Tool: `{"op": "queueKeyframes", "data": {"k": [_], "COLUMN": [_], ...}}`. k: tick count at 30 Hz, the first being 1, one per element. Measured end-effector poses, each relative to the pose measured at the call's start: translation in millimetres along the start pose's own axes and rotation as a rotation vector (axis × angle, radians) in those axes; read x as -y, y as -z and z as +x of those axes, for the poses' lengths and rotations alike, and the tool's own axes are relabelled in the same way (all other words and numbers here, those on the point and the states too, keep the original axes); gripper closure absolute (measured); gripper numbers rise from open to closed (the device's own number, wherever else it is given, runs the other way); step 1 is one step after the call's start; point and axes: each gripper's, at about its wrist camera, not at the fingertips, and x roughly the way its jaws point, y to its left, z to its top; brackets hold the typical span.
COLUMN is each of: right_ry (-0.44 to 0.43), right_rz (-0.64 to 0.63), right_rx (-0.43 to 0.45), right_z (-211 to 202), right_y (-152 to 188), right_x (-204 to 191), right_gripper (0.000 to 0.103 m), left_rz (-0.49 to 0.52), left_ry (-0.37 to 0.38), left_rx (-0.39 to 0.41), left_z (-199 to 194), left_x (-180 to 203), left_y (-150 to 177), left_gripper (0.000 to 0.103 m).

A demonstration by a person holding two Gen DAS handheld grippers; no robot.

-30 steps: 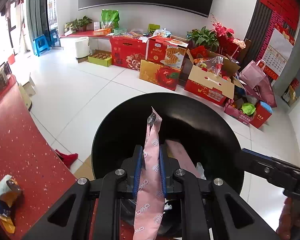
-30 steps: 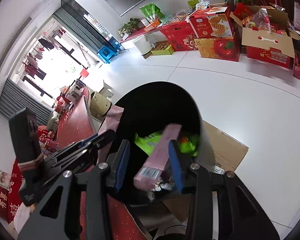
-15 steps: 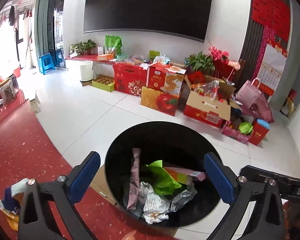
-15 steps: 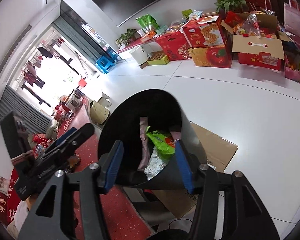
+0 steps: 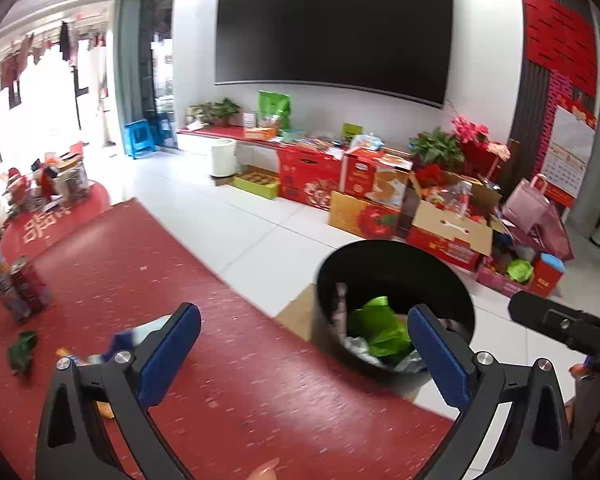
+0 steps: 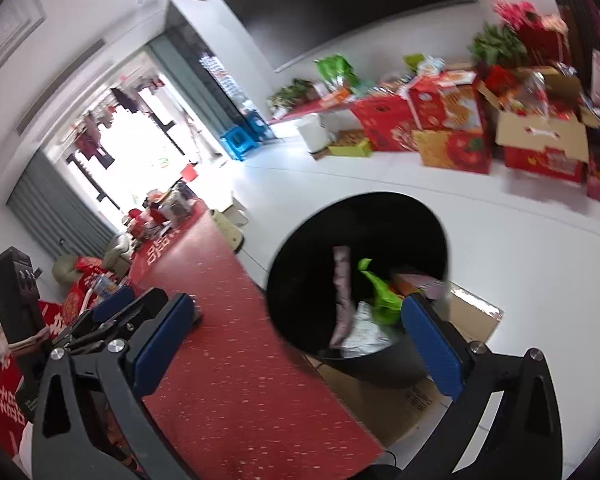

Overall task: Collect trash
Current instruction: 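Withdraw both open tools from the bin toward the remaining trash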

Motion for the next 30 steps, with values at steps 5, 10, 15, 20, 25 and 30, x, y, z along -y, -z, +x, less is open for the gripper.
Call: {"op": "queueKeyframes", "data": {"k": [5,10,15,20,25,30], "right_ry": [-0.019,-0.050,-0.081,-0.108,-0.142,-0.155], "right_rz": [-0.075,-0.148,-0.205,-0.301,-0.380,-0.401], "right_rx": [0.005,-0.033,-0.103,-0.198,-0.274,-0.328], "right_z": [5,20,44,73,108,143], "right_y": [7,16,26,46,67,78], "right_x": [-36,-73,-104,-145,-177,-194], "right_gripper": [0.000,0.000,0.000,0.000,0.000,0.000], "left_rz": [-0.047,-0.098,-0.131,-0.169,-0.225,-0.307], "left_ry": [-0.058,-0.093,-0.113,-0.209,-0.308,-0.362], "left_rx": [0.013,0.008,-0.012,-0.049,-0.087,-0.103], "left_z": [-21,-32,-39,-52,-63,-56], "left_x": [-39,-81,-126,-194,-270,-329], "left_y": [15,32,50,66,76,80], "left_gripper": [0.000,0.000,0.000,0.000,0.000,0.000]}}
